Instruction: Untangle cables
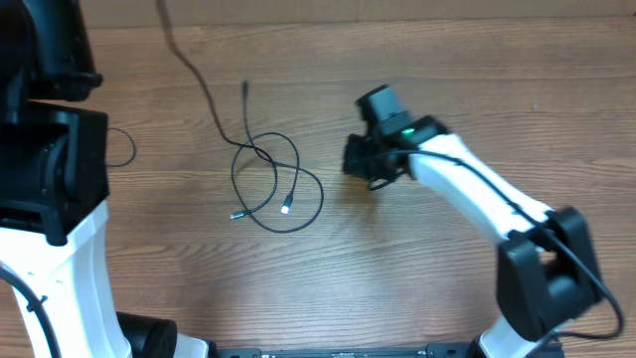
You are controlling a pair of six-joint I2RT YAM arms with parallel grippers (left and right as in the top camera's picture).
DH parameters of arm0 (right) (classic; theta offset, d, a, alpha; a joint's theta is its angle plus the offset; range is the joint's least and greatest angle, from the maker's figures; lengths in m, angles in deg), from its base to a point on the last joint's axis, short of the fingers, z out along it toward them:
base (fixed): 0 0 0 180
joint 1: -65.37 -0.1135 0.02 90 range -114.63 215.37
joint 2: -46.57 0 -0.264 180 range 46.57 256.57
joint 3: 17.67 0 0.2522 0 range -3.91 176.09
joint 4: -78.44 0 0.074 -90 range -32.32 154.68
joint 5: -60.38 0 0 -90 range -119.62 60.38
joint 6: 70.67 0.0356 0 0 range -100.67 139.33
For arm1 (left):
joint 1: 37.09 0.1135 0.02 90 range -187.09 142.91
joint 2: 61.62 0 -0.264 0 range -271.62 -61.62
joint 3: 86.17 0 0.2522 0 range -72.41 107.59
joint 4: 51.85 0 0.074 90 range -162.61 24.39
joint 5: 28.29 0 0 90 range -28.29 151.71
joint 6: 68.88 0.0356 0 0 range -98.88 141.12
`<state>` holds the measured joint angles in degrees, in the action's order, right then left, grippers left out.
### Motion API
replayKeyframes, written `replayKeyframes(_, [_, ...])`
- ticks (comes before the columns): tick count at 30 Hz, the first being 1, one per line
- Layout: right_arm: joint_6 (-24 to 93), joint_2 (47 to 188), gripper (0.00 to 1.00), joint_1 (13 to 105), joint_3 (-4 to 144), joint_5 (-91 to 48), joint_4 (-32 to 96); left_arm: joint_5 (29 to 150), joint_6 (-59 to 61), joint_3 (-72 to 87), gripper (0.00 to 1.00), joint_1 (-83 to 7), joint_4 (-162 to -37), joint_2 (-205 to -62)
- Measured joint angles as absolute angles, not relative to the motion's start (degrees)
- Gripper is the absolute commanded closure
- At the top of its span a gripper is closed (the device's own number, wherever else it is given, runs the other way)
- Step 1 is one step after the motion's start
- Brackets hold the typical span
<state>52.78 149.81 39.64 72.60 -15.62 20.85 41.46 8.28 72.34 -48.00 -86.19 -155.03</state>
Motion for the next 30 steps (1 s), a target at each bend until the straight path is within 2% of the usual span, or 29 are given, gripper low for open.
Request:
replayKeyframes(1, [50.77, 149.31, 0.85, 41.10, 72.64, -13.93, 20.78, 41.96, 8.32, 72.34, 0.95, -47.08, -89.18, -155.05])
replayKeyframes(2, [48.38, 149.31, 0.73, 42.17, 72.64, -11.22, 21.35, 43.19, 8.47, 72.36, 0.96, -46.93, -91.15, -155.05])
replayKeyframes(3, [46.20, 149.48, 0.66, 42.39, 72.62, -8.69, 22.05, 45.50, 8.74, 72.34, 0.96, -46.95, -93.53, -155.05])
replayKeyframes(8, [45.91, 149.48, 0.38, 40.21, 72.58, -1.13, 28.85, 67.14, 9.30, 72.42, 0.96, -46.95, -115.24, -155.42])
replayKeyframes(11, [46.20, 149.48, 0.33, 40.23, 72.58, -1.26, 27.84, 72.69, 9.30, 72.36, 0.96, -46.95, -125.40, -155.81])
replayKeyframes(15, [47.73, 149.98, 0.32, 40.21, 72.58, -1.78, 23.10, 75.75, 9.33, 72.34, 0.96, -46.95, -130.69, -155.92])
replayKeyframes(16, [48.89, 150.70, 0.32, 40.08, 72.58, -1.85, 22.09, 76.10, 9.33, 72.34, 0.96, -46.95, -131.48, -155.92])
replayKeyframes(17, [50.85, 152.41, 0.41, 39.70, 72.58, -1.98, 21.48, 76.45, 9.30, 72.34, 0.96, -46.95, -132.94, -155.92])
replayKeyframes(21, [58.83, 160.95, 0.55, 34.30, 72.58, -1.43, 27.47, 75.80, 9.35, 72.34, 0.96, -46.95, -133.90, -155.92])
replayKeyframes(24, [61.41, 164.71, 0.96, 31.49, 72.53, -0.93, 31.32, 73.41, 9.37, 72.34, 0.96, -46.95, -134.87, -155.92])
replayKeyframes(26, [62.20, 164.80, 0.96, 31.88, 72.58, -1.58, 31.19, 70.18, 9.37, 72.34, 0.96, -46.95, -135.02, -155.92])
replayKeyframes(30, [59.82, 164.74, 0.96, 40.05, 75.46, -7.55, 18.75, 58.09, 9.33, 72.34, 0.96, -46.21, -133.31, -155.94])
